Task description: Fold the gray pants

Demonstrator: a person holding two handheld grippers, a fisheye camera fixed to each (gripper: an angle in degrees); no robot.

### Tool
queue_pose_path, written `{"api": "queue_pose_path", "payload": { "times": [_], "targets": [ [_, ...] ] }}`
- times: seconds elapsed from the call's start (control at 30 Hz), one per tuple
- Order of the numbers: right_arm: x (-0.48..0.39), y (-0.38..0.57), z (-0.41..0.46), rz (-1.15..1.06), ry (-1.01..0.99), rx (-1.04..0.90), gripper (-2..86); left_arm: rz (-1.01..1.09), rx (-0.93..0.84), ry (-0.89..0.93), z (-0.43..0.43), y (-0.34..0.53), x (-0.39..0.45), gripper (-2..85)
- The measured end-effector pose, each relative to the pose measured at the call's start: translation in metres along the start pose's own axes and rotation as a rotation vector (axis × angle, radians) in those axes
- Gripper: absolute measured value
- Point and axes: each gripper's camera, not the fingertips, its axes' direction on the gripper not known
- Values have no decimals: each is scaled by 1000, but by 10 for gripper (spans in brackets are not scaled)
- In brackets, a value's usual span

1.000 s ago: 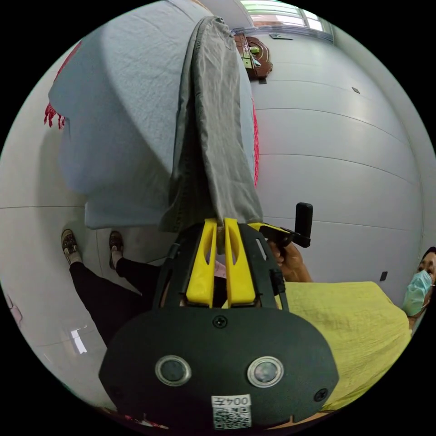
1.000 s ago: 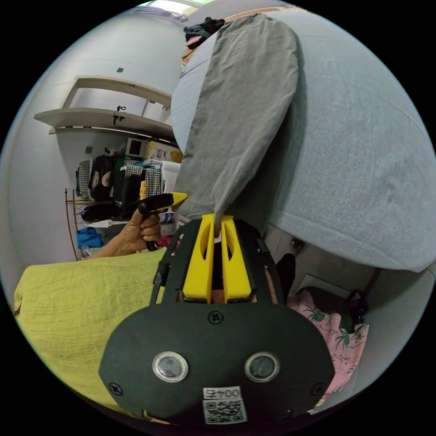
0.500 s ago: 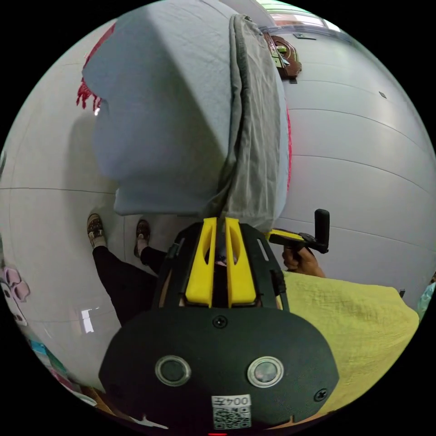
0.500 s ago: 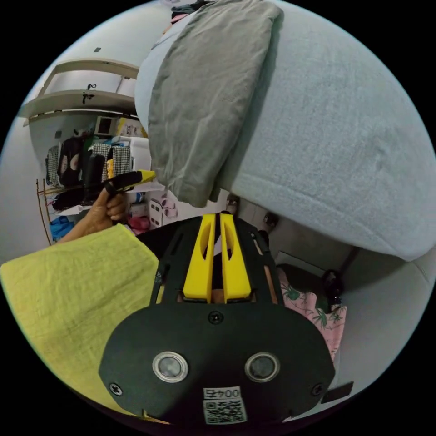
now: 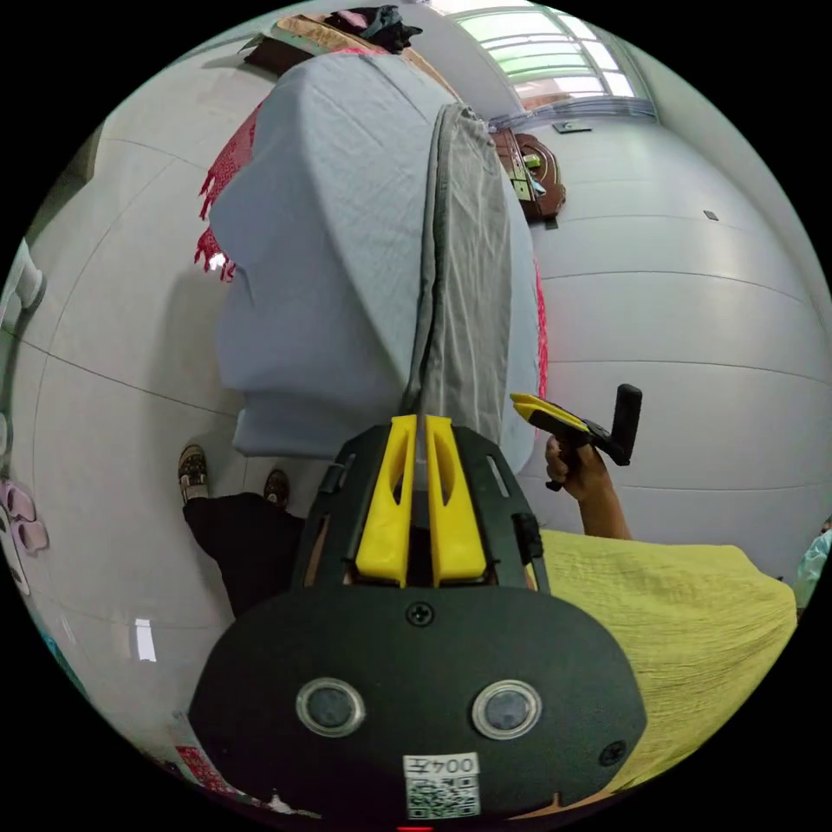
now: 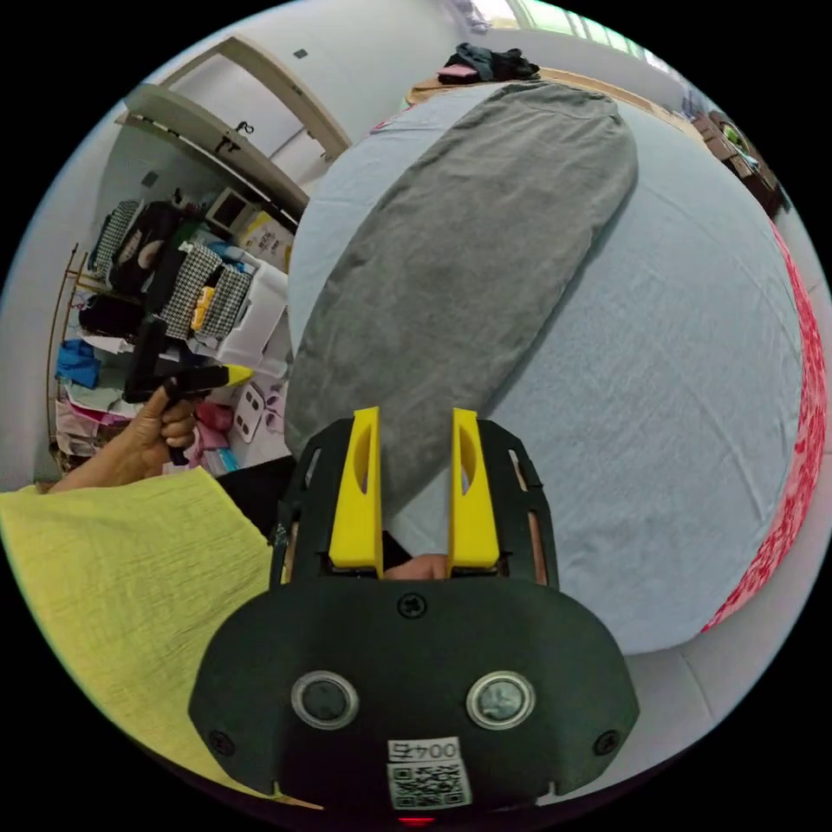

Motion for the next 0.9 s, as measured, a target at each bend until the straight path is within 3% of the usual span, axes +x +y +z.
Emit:
{"api": "queue_pose_path", "payload": {
  "times": [0.13, 0.33, 0.63, 0.7, 0.9],
  "targets": [
    [22, -32, 36, -27, 27, -100, 119, 16, 51, -5, 0, -27, -2, 21],
    [56, -51, 88, 32, 20, -182, 108, 74, 77, -31, 8, -139, -10, 22],
    [116, -70, 141, 297, 14, -271, 70, 251, 49, -42, 70, -477, -1, 33],
    [131, -75, 151, 353, 18, -310, 64, 286, 41, -51, 104, -566, 7, 39],
    [165, -80, 178, 476, 64, -371, 62, 311, -24, -93, 217, -727, 21, 72]
  ]
}}
